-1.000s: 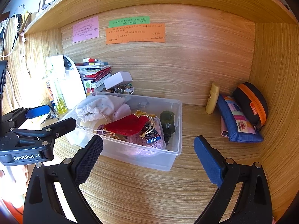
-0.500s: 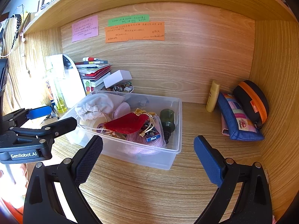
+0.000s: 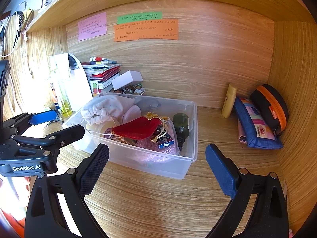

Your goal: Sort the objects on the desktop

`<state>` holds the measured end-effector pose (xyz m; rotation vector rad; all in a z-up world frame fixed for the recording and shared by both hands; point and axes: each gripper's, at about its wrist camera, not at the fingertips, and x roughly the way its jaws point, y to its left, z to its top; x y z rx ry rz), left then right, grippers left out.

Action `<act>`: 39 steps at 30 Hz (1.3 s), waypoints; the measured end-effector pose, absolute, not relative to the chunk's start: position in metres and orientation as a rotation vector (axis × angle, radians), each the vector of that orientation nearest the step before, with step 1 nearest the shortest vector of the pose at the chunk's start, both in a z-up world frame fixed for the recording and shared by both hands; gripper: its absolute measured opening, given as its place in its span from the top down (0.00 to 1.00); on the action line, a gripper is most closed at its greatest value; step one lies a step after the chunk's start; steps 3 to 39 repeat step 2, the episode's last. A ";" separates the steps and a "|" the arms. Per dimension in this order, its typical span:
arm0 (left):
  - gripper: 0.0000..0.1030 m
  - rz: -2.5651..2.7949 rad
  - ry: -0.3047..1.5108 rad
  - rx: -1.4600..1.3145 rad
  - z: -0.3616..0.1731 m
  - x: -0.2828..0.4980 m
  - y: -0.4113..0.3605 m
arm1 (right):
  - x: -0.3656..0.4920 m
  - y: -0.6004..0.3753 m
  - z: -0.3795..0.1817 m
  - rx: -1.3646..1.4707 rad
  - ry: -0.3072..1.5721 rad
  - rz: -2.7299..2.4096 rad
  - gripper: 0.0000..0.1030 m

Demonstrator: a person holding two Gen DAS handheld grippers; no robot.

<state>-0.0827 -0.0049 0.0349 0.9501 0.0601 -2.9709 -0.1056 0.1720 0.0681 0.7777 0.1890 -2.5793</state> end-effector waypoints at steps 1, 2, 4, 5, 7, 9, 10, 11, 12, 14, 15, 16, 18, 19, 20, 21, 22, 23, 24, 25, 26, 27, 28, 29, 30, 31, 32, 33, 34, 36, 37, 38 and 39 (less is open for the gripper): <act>0.07 -2.963 0.059 0.954 0.035 -0.083 -0.005 | -0.106 0.172 0.068 0.780 0.189 -2.578 0.05; 0.07 -2.952 0.058 0.957 0.034 -0.083 -0.006 | -0.106 0.171 0.068 0.780 0.189 -2.576 0.05; 0.07 -2.952 0.058 0.957 0.034 -0.083 -0.006 | -0.106 0.171 0.068 0.780 0.189 -2.576 0.05; 0.07 -2.952 0.058 0.957 0.034 -0.083 -0.006 | -0.106 0.171 0.068 0.780 0.189 -2.576 0.05; 0.07 -2.952 0.058 0.957 0.034 -0.083 -0.006 | -0.106 0.171 0.068 0.780 0.189 -2.576 0.05; 0.07 -2.952 0.058 0.957 0.034 -0.083 -0.006 | -0.106 0.171 0.068 0.780 0.189 -2.576 0.05; 0.07 -2.952 0.058 0.957 0.034 -0.083 -0.006 | -0.106 0.171 0.068 0.780 0.189 -2.576 0.05; 0.07 -2.952 0.058 0.957 0.034 -0.083 -0.006 | -0.106 0.171 0.068 0.780 0.189 -2.576 0.05; 0.07 -2.952 0.058 0.957 0.034 -0.083 -0.006 | -0.106 0.171 0.068 0.780 0.189 -2.576 0.05; 0.07 -2.952 0.058 0.957 0.034 -0.083 -0.006 | -0.106 0.171 0.068 0.780 0.189 -2.576 0.05; 0.07 -2.952 0.058 0.957 0.034 -0.083 -0.006 | -0.106 0.171 0.068 0.780 0.189 -2.576 0.05; 0.07 -2.952 0.058 0.957 0.034 -0.083 -0.006 | -0.106 0.171 0.068 0.780 0.189 -2.576 0.05; 0.07 -2.952 0.058 0.957 0.034 -0.083 -0.006 | -0.106 0.171 0.068 0.780 0.189 -2.576 0.05; 0.07 -2.952 0.058 0.957 0.034 -0.083 -0.006 | -0.106 0.171 0.068 0.780 0.189 -2.576 0.05; 0.07 -2.952 0.058 0.957 0.034 -0.083 -0.006 | -0.106 0.171 0.068 0.780 0.189 -2.576 0.05; 0.07 -2.952 0.058 0.957 0.034 -0.083 -0.006 | -0.106 0.171 0.068 0.780 0.189 -2.576 0.05; 0.07 -2.952 0.058 0.957 0.034 -0.083 -0.006 | -0.106 0.171 0.068 0.780 0.189 -2.576 0.05; 0.07 -2.952 0.058 0.957 0.034 -0.083 -0.006 | -0.106 0.171 0.068 0.780 0.189 -2.576 0.05; 0.07 -2.952 0.058 0.957 0.034 -0.083 -0.006 | -0.106 0.171 0.068 0.780 0.189 -2.576 0.05; 0.07 -2.952 0.058 0.957 0.034 -0.083 -0.006 | -0.106 0.171 0.068 0.780 0.189 -2.576 0.05; 0.07 -2.952 0.058 0.957 0.034 -0.083 -0.006 | -0.106 0.171 0.068 0.780 0.189 -2.576 0.05; 0.07 -2.952 0.058 0.957 0.034 -0.083 -0.006 | -0.106 0.171 0.068 0.780 0.189 -2.576 0.05; 0.07 -2.952 0.058 0.957 0.034 -0.083 -0.006 | -0.106 0.171 0.068 0.780 0.189 -2.576 0.05; 0.07 -2.952 0.058 0.957 0.034 -0.083 -0.006 | -0.106 0.171 0.068 0.780 0.189 -2.576 0.05; 0.07 -2.952 0.058 0.957 0.034 -0.083 -0.006 | -0.106 0.171 0.068 0.780 0.189 -2.576 0.05; 0.07 -2.952 0.058 0.957 0.034 -0.083 -0.006 | -0.106 0.171 0.068 0.780 0.189 -2.576 0.05; 0.07 -2.952 0.058 0.957 0.034 -0.083 -0.006 | -0.106 0.171 0.068 0.780 0.189 -2.576 0.05; 0.07 -2.952 0.058 0.957 0.034 -0.083 -0.006 | -0.106 0.171 0.068 0.780 0.189 -2.576 0.05; 0.07 -2.952 0.058 0.957 0.034 -0.083 -0.006 | -0.106 0.171 0.068 0.780 0.189 -2.576 0.05; 0.07 -2.952 0.058 0.957 0.034 -0.083 -0.006 | -0.106 0.171 0.068 0.780 0.189 -2.576 0.05; 0.07 -2.952 0.058 0.957 0.034 -0.083 -0.006 | -0.106 0.171 0.068 0.780 0.189 -2.576 0.05; 0.07 -2.952 0.058 0.957 0.034 -0.083 -0.006 | -0.106 0.171 0.068 0.780 0.189 -2.576 0.05; 0.07 -2.952 0.058 0.957 0.034 -0.083 -0.006 | -0.106 0.171 0.068 0.780 0.189 -2.576 0.05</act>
